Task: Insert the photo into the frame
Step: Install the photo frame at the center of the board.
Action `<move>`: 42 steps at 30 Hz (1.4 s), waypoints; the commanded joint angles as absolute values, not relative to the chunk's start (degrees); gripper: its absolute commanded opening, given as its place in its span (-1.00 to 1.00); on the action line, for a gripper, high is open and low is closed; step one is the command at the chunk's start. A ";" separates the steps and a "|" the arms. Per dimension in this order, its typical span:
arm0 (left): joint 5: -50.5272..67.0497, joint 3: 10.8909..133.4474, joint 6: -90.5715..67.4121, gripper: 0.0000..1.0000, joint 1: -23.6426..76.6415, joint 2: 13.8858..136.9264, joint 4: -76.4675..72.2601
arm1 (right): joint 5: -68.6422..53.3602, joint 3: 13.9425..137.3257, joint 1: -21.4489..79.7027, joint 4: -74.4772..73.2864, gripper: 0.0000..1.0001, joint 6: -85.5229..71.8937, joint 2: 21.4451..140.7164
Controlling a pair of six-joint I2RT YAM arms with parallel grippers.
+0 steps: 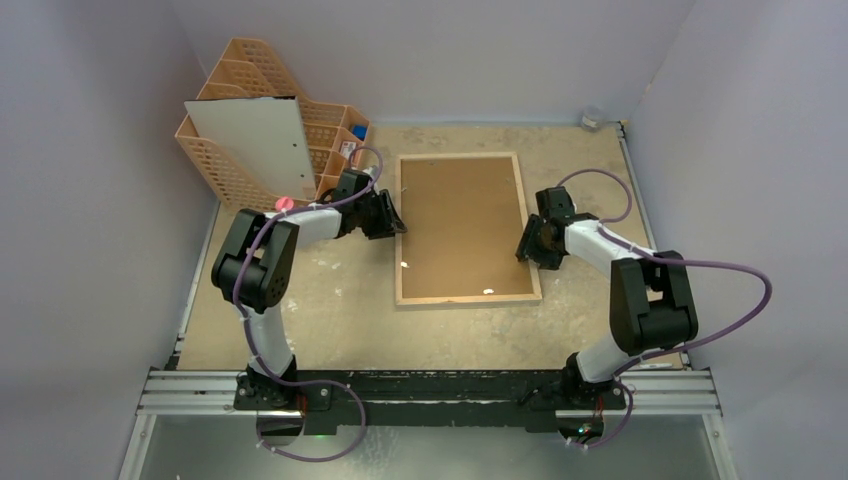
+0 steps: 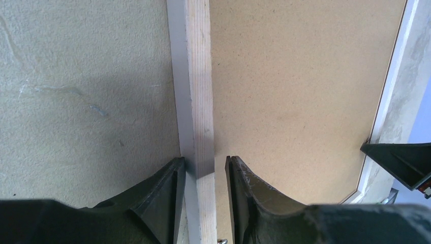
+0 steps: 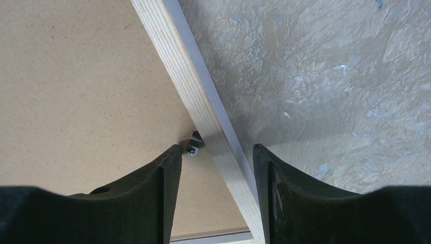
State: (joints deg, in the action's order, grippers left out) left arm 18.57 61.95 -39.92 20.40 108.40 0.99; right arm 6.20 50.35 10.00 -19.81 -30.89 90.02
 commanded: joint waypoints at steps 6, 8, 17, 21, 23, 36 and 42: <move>20.47 61.35 -40.87 -0.26 21.88 107.77 -1.50 | 6.59 49.23 10.02 -19.78 -0.16 -33.31 91.78; 20.56 61.40 -40.79 -0.26 21.86 107.86 -1.49 | 6.49 48.84 10.02 -19.78 -0.21 -33.47 91.77; 20.92 61.52 -40.72 -0.27 21.88 108.37 -1.67 | 6.96 47.84 9.93 -19.07 -0.10 -34.88 91.93; 21.08 61.69 -40.52 -0.27 21.88 108.57 -1.52 | 7.18 47.67 9.79 -18.41 0.00 -35.70 92.19; 21.09 61.83 -40.36 -0.27 21.88 108.63 -1.37 | 7.50 47.56 9.83 -18.26 0.04 -36.19 92.41; 21.49 62.23 -39.81 -0.27 21.88 109.06 -0.85 | 7.65 47.35 9.73 -18.00 -0.11 -37.75 91.98; 21.86 62.40 -40.00 -0.27 21.88 109.50 -1.13 | 6.66 46.27 9.67 -17.95 -0.29 -37.05 91.00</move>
State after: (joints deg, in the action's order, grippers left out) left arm 18.61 61.91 -39.86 20.40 108.64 0.97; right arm 6.50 49.06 9.21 -15.97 -37.08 89.95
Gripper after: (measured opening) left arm 0.371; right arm 0.418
